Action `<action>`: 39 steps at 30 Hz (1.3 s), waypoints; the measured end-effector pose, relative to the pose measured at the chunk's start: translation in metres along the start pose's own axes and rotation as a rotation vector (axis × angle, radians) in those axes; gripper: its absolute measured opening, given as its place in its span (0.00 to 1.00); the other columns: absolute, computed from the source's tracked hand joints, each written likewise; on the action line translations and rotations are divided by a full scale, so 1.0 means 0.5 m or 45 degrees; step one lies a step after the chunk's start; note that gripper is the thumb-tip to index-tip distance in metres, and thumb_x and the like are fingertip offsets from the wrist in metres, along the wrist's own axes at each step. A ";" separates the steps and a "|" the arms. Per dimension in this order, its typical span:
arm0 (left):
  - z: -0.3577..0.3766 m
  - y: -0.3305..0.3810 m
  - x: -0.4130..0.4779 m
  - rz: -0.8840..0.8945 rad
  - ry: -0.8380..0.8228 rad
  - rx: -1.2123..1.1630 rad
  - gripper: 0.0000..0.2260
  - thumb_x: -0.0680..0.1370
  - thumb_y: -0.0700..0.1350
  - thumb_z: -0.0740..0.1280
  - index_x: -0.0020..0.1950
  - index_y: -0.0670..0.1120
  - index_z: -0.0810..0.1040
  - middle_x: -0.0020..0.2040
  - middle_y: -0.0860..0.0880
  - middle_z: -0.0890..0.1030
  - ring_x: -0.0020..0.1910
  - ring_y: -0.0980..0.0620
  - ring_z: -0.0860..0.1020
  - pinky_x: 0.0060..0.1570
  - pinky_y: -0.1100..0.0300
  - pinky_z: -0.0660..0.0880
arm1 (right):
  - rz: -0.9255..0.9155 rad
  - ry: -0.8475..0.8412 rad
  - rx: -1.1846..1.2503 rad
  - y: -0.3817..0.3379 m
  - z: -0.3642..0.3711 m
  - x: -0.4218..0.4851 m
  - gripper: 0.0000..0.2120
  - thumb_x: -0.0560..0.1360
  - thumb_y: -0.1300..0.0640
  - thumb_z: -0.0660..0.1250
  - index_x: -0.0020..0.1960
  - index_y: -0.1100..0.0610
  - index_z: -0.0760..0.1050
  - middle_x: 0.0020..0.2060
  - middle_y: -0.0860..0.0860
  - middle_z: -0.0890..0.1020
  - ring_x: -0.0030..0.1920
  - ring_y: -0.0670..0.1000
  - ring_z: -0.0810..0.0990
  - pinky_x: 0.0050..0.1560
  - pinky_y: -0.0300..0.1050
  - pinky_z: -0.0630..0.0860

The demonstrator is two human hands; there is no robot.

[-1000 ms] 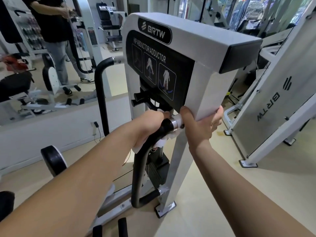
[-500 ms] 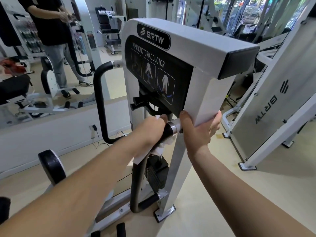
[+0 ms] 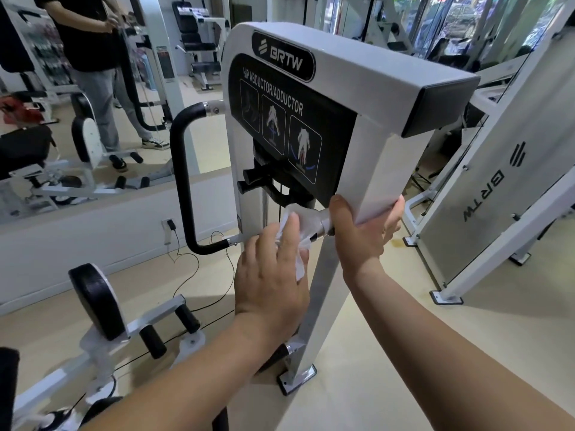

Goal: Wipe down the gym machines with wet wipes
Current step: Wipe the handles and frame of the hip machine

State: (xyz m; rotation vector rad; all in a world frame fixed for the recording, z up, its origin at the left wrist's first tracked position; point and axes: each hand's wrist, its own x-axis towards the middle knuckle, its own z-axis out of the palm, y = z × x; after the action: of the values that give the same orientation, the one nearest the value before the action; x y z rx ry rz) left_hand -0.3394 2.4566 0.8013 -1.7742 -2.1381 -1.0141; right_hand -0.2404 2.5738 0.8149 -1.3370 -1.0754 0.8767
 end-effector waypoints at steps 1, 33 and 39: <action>-0.021 0.006 0.026 -0.025 -0.066 0.023 0.19 0.83 0.50 0.52 0.67 0.47 0.77 0.55 0.45 0.80 0.50 0.40 0.78 0.46 0.48 0.76 | -0.006 0.001 0.002 0.000 0.001 -0.001 0.53 0.63 0.36 0.72 0.80 0.42 0.48 0.65 0.41 0.60 0.71 0.53 0.63 0.75 0.63 0.63; 0.025 -0.028 -0.069 0.291 0.221 -0.065 0.22 0.84 0.42 0.55 0.76 0.34 0.69 0.77 0.38 0.70 0.77 0.38 0.66 0.73 0.39 0.68 | -0.003 0.002 0.007 -0.011 -0.013 -0.003 0.50 0.63 0.40 0.75 0.78 0.42 0.52 0.64 0.42 0.63 0.66 0.51 0.66 0.71 0.65 0.67; 0.011 -0.018 -0.006 0.287 0.043 0.184 0.22 0.83 0.45 0.54 0.75 0.40 0.69 0.69 0.41 0.75 0.65 0.40 0.75 0.60 0.46 0.78 | -0.012 0.024 -0.014 -0.008 -0.011 -0.003 0.52 0.63 0.38 0.74 0.80 0.43 0.50 0.71 0.48 0.64 0.71 0.56 0.66 0.72 0.66 0.67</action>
State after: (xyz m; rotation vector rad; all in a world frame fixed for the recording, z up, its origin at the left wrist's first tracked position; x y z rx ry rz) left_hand -0.3455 2.4574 0.7920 -1.8619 -1.8865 -0.8063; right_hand -0.2361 2.5702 0.8191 -1.3459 -1.0726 0.8511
